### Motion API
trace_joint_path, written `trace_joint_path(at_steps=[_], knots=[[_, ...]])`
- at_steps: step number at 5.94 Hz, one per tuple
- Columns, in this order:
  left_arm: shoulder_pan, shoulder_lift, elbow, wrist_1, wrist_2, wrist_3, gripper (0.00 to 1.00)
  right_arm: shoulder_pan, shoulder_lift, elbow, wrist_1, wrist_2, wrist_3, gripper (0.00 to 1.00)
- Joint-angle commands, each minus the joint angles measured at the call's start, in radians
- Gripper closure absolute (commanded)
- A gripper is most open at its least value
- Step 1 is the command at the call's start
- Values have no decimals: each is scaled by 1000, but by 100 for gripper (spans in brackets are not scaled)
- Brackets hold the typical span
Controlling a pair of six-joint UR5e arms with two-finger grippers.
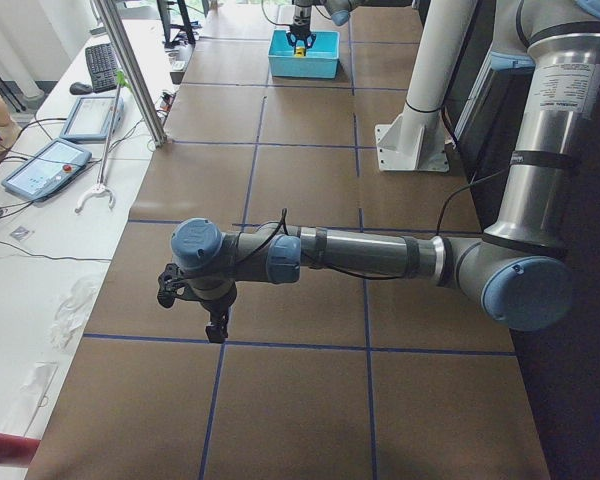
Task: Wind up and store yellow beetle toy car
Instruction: 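Carry the car over the blue bin and lower it inside with the right gripper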
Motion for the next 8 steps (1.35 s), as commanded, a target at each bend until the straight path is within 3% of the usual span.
trace_joint_path(at_steps=[1,3,4,5,6,8], knots=[[1,0,0,0,0,0,0,-45,-30,-1,39,0,47,100],[0,0,0,0,0,0,0,-54,-58,8,40,9,41,100],[1,0,0,0,0,0,0,-59,-62,14,40,10,41,95],[1,0,0,0,-1,0,0,-64,-61,14,40,10,44,21],[1,-2,0,0,0,0,0,-74,-59,25,59,10,40,0],[1,-2,-1,0,-1,0,0,-64,-66,75,53,14,41,0]])
